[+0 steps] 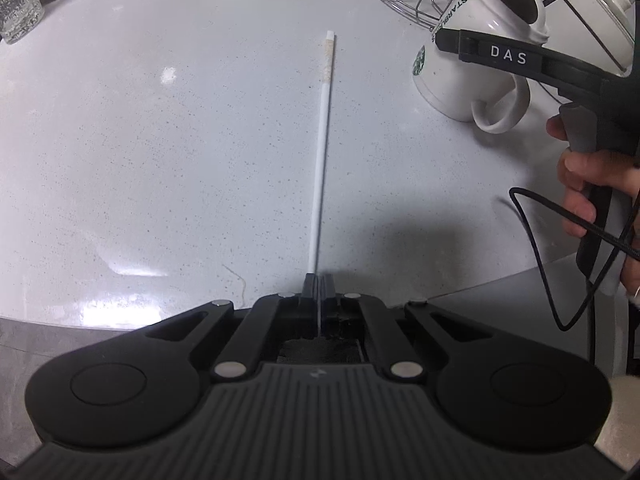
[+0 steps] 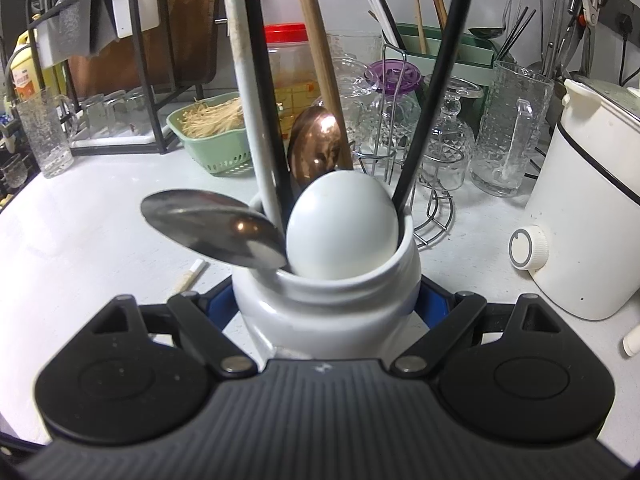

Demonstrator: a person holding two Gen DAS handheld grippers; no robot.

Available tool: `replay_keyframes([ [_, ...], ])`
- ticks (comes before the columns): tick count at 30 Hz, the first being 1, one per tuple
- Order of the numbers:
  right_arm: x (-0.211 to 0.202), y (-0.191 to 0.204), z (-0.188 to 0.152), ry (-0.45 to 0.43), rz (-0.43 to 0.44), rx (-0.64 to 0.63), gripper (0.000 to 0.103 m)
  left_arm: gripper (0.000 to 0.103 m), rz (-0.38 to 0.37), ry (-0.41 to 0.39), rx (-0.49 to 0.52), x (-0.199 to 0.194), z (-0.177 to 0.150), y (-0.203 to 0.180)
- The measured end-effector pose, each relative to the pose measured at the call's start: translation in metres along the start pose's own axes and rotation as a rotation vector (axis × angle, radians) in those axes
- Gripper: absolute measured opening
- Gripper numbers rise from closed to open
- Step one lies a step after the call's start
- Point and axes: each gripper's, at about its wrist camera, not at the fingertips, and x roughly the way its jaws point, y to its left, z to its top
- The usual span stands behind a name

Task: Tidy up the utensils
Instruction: 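Hold the white stick in the left gripper and start lifting it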

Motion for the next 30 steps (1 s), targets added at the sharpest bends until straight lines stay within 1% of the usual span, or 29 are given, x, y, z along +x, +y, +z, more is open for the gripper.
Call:
replay_keyframes([
  [4,0.000,0.000,0.000,0.000,0.005,-0.001,0.091,0.005,0.032,-0.004,0.015,0.007,0.003,-0.004],
  [7,0.000,0.000,-0.001,-0.001,0.006,-0.001,0.091,0.005,0.058,0.000,0.029,0.014,0.008,-0.007],
  [10,0.000,-0.001,-0.001,-0.002,0.009,-0.001,0.091,0.005,0.052,0.002,0.024,0.016,0.011,-0.005],
  [14,0.000,-0.001,-0.002,-0.003,0.011,-0.004,0.091,0.005,0.069,0.004,0.086,0.020,0.014,-0.015],
  [18,-0.001,0.000,-0.002,-0.005,0.012,-0.006,0.091,0.004,0.060,0.019,0.083,0.019,0.012,-0.017],
  [23,0.000,-0.001,-0.001,-0.004,0.022,-0.012,0.091,0.002,0.025,0.060,0.065,0.012,-0.005,-0.014],
  [26,0.000,-0.002,-0.001,0.001,0.028,-0.016,0.091,0.001,0.025,0.059,0.048,0.005,-0.012,-0.014],
  [30,0.000,-0.002,0.000,0.000,0.035,-0.023,0.091,0.001,0.006,0.058,0.018,-0.001,-0.016,-0.011],
])
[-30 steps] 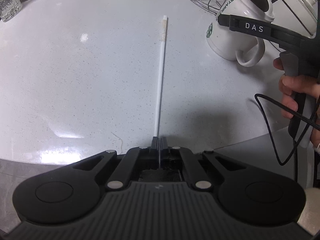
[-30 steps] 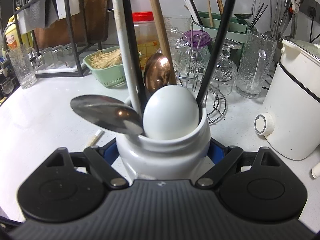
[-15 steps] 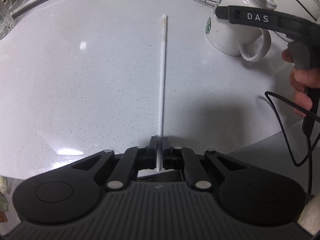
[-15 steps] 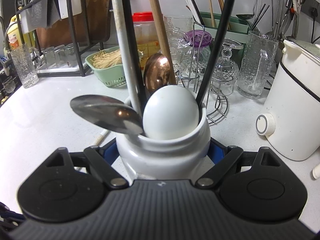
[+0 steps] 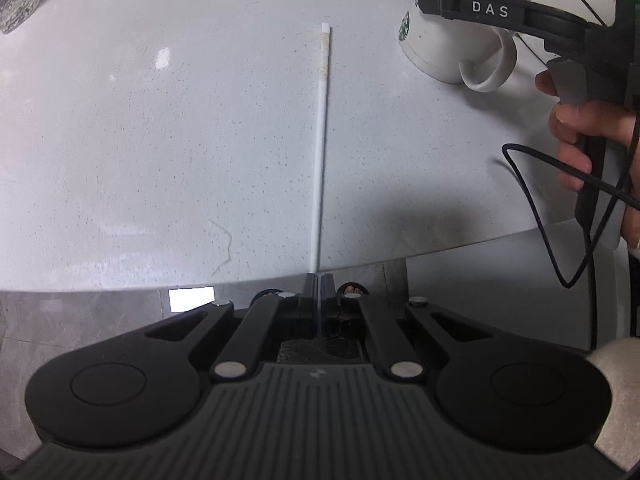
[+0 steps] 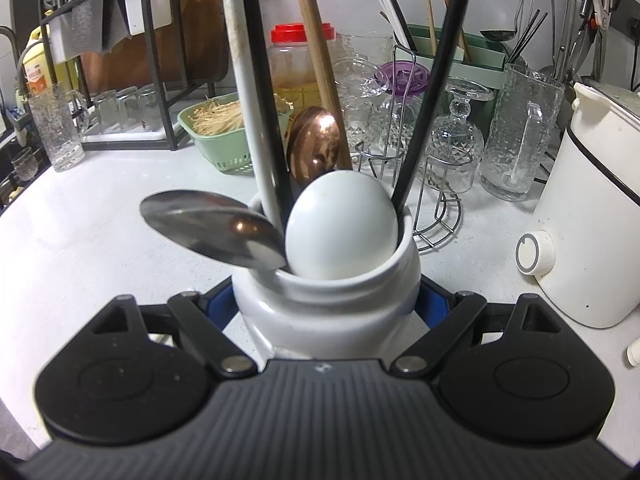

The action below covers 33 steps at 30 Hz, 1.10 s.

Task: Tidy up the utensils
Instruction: 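Hold the white stick in the left gripper and start lifting it, then lift the white stick upright toward the jar with the left gripper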

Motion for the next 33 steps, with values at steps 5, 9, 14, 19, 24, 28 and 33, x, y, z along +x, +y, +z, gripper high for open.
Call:
replay_keyframes([
  [5,0.000,-0.001,0.000,0.000,0.008,-0.005,0.091,0.007,-0.018,0.018,-0.034,0.005,-0.004,0.004],
  [9,-0.001,-0.001,0.000,0.001,0.012,-0.007,0.091,0.038,0.002,0.018,-0.044,0.006,-0.009,0.004],
  [14,-0.001,-0.002,0.000,0.002,0.013,-0.009,0.091,0.039,0.022,-0.012,-0.040,0.006,-0.010,0.004],
  [19,-0.001,-0.002,0.000,0.001,0.013,-0.009,0.091,0.034,0.028,0.013,-0.071,0.022,-0.009,0.009],
  [24,-0.001,-0.002,0.001,0.004,0.014,-0.011,0.091,0.006,0.024,-0.004,-0.051,0.021,-0.009,0.007],
  [28,-0.001,-0.002,0.000,0.000,0.013,-0.007,0.091,0.005,0.031,-0.011,-0.006,0.008,-0.006,0.002],
  [33,-0.001,0.000,0.000,-0.002,0.005,0.000,0.091,0.005,0.019,-0.049,0.059,-0.025,0.013,-0.006],
])
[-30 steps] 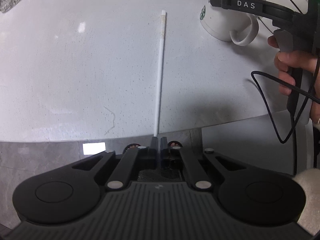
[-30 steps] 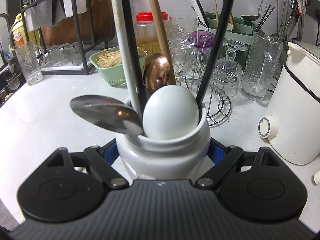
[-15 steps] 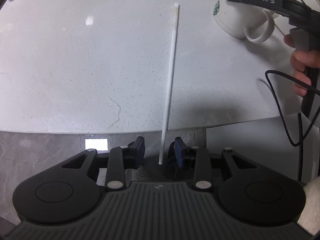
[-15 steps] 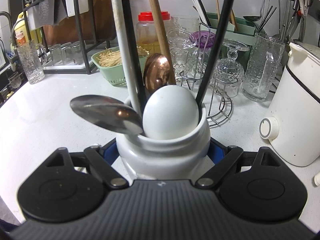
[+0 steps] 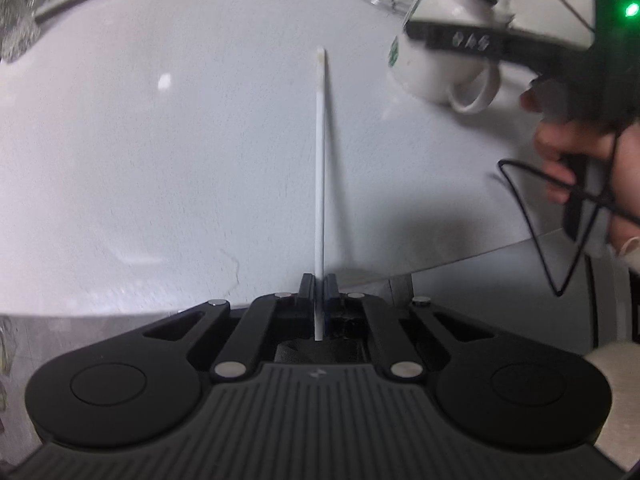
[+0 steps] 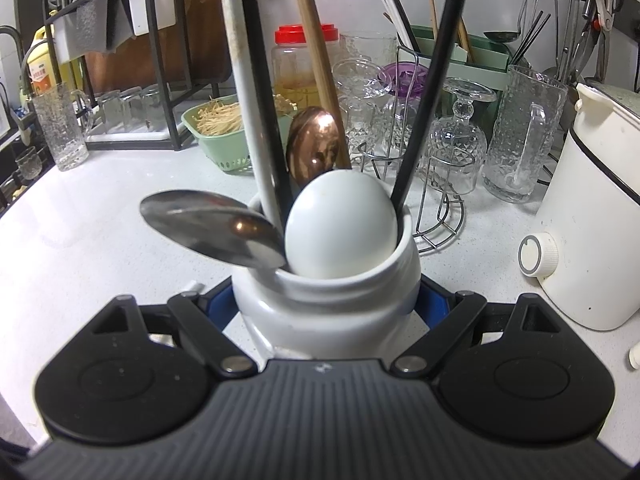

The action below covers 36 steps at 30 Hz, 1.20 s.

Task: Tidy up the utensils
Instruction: 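Lift the white stick upright toward the jar with the left gripper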

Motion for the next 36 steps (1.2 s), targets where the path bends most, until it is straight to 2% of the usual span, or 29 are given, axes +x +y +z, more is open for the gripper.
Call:
replay_keyframes([
  [9,-0.001,0.005,-0.003,-0.019,-0.034,0.035,0.091,0.004,-0.032,-0.054,0.157,-0.056,0.056,-0.002],
  [17,-0.005,0.008,-0.008,-0.033,-0.068,0.056,0.091,0.004,-0.062,-0.057,0.300,-0.072,0.123,0.013],
  [24,-0.006,0.010,-0.007,-0.029,-0.087,0.071,0.091,0.004,-0.085,-0.059,0.457,-0.084,0.161,-0.002],
  [36,-0.004,0.015,-0.007,-0.032,-0.120,0.092,0.091,0.004,-0.075,-0.058,0.511,-0.114,0.198,0.008],
])
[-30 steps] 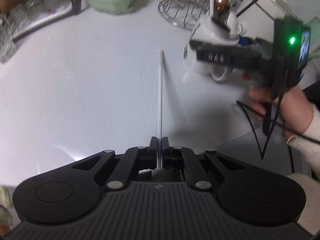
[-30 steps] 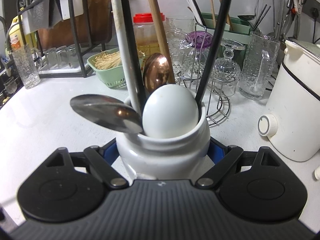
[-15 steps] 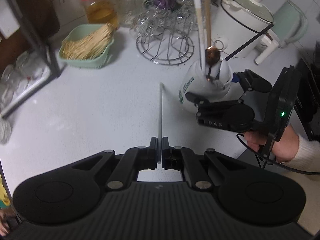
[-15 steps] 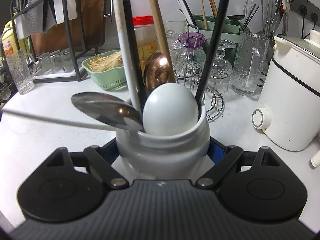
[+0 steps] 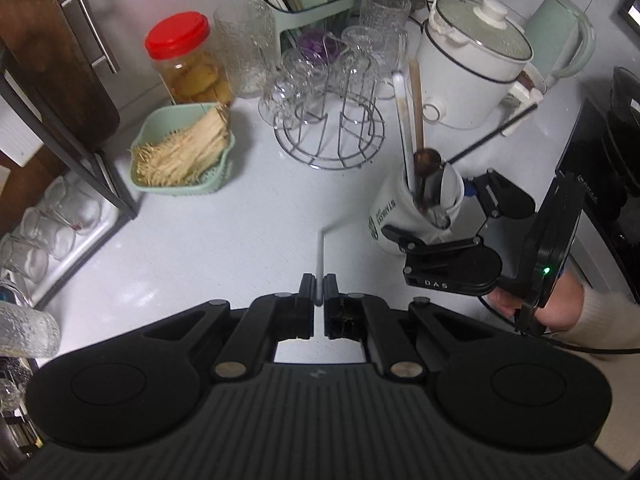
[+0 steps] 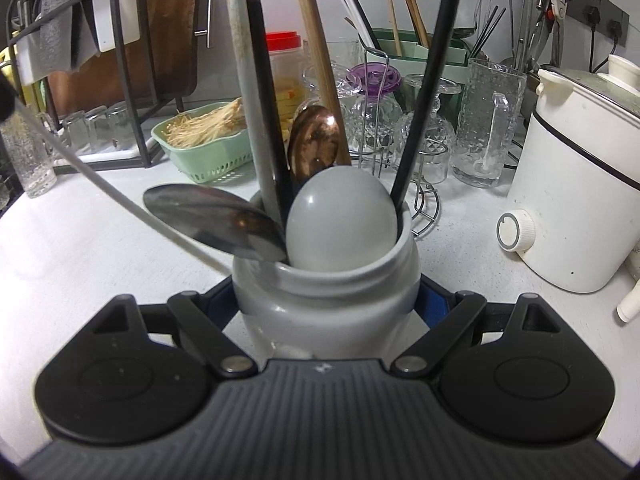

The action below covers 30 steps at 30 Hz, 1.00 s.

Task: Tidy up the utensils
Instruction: 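Lift the white stick upright toward the jar with the left gripper, then lower the white stick into the jar and open the left gripper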

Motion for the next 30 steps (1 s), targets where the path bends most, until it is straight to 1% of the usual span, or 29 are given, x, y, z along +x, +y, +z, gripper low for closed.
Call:
replay_keyframes([
  [9,0.000,0.001,0.000,0.004,-0.005,0.003,0.091,0.004,0.000,-0.033,0.046,-0.024,0.014,-0.003],
  [18,0.001,0.000,0.000,0.003,-0.004,0.005,0.091,0.004,-0.028,-0.060,0.081,-0.041,0.022,-0.011],
  [21,0.001,0.001,0.000,0.003,-0.004,0.005,0.091,0.004,-0.045,-0.080,0.083,-0.054,0.029,-0.014],
  [26,0.001,0.001,0.002,0.009,-0.008,0.004,0.091,0.004,-0.080,-0.139,0.103,-0.086,0.049,-0.022],
  [30,0.003,0.002,0.003,0.011,-0.011,0.007,0.091,0.004,-0.089,-0.182,0.134,-0.111,0.064,-0.030],
])
